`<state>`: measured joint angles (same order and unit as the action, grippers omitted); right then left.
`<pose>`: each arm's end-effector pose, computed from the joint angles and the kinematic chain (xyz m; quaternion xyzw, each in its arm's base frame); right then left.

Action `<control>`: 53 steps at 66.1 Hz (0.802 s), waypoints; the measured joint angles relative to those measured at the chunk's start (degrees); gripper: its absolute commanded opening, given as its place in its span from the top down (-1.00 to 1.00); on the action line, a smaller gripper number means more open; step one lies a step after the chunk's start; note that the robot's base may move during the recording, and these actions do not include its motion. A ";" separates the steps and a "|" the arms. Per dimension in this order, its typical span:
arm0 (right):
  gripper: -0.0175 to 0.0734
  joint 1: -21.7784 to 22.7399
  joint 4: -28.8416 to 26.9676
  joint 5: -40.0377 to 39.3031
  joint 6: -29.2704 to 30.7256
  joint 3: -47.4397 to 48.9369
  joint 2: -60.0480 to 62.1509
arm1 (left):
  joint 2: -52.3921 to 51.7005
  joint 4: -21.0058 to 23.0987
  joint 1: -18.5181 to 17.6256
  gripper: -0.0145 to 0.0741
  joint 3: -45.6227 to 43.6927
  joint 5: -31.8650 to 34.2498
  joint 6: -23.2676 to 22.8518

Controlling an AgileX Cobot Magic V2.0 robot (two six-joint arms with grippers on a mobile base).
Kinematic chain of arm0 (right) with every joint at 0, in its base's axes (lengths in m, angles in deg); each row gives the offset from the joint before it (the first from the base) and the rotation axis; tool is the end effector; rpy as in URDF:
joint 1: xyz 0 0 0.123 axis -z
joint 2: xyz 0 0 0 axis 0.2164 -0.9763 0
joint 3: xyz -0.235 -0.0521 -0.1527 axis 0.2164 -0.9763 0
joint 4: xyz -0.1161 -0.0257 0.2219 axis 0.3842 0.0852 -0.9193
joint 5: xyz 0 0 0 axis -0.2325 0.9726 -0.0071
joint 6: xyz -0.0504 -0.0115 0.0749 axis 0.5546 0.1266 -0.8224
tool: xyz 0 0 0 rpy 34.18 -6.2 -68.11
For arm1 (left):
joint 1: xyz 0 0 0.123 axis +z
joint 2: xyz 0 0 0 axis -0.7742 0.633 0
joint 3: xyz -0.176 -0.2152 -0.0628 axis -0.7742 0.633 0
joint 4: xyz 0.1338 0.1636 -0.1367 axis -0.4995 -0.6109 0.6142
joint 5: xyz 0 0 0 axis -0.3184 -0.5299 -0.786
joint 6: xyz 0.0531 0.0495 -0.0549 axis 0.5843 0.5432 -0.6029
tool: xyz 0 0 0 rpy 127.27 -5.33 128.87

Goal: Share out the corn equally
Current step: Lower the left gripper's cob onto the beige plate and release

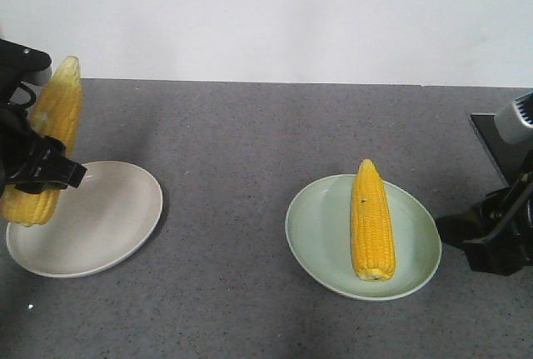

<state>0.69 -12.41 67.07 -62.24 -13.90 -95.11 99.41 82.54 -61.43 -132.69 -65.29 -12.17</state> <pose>0.1672 0.0528 0.3474 -0.2078 0.9145 0.0964 0.3334 0.2713 -0.0480 0.3277 0.1340 0.9642 0.0070 0.2286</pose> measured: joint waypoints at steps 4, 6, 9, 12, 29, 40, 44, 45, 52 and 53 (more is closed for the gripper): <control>-0.41 0.00 0.00 0.06 0.00 0.00 0.00 | 1.46 0.07 1.46 -0.01 0.00 -0.18 0.00; -0.41 0.00 0.00 0.05 0.00 0.00 0.00 | 2.04 0.34 1.94 -0.01 0.00 -0.32 0.00; -0.41 0.00 0.00 0.05 0.00 0.00 0.00 | 3.37 0.90 2.93 -0.01 0.00 -0.52 0.00; -0.41 0.00 0.00 0.05 0.00 0.00 0.00 | 4.27 1.29 3.55 -0.01 0.00 -0.51 0.00; -0.41 0.00 0.00 0.05 0.00 0.00 0.00 | 9.25 5.41 4.19 -0.01 0.00 1.20 0.00; -0.41 0.00 0.00 0.05 0.00 0.00 0.00 | 11.52 6.92 4.19 -0.01 0.00 2.12 0.00; -0.41 0.00 0.00 0.05 0.06 0.00 0.00 | 12.60 6.97 4.19 -0.02 0.00 2.19 0.00; -0.41 0.00 0.00 0.05 0.06 0.00 0.00 | 12.85 6.97 4.19 -0.02 0.00 2.25 0.00; -0.41 0.00 0.00 0.05 0.06 0.00 0.00 | 14.82 7.09 4.19 -0.08 0.00 2.86 0.00; -0.41 0.00 0.00 0.05 0.06 0.00 0.00 | 14.95 7.16 4.19 -0.09 0.00 2.97 0.00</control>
<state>0.69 -12.41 67.12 -62.17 -13.90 -95.11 114.36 89.70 -57.24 -132.69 -62.32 -12.17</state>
